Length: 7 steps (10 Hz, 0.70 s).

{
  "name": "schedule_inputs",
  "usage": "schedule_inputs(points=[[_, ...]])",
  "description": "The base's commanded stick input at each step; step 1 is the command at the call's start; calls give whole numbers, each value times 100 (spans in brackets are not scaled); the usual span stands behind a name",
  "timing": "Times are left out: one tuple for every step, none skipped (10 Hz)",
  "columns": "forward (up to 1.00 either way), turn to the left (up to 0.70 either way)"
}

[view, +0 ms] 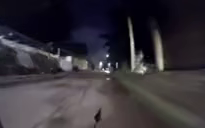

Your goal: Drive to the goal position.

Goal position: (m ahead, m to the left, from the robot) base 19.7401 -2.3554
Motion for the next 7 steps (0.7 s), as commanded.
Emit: schedule_inputs(points=[[70, 0], [70, 0], [70, 0], [70, 0], [70, 0], [70, 0], [70, 0]])
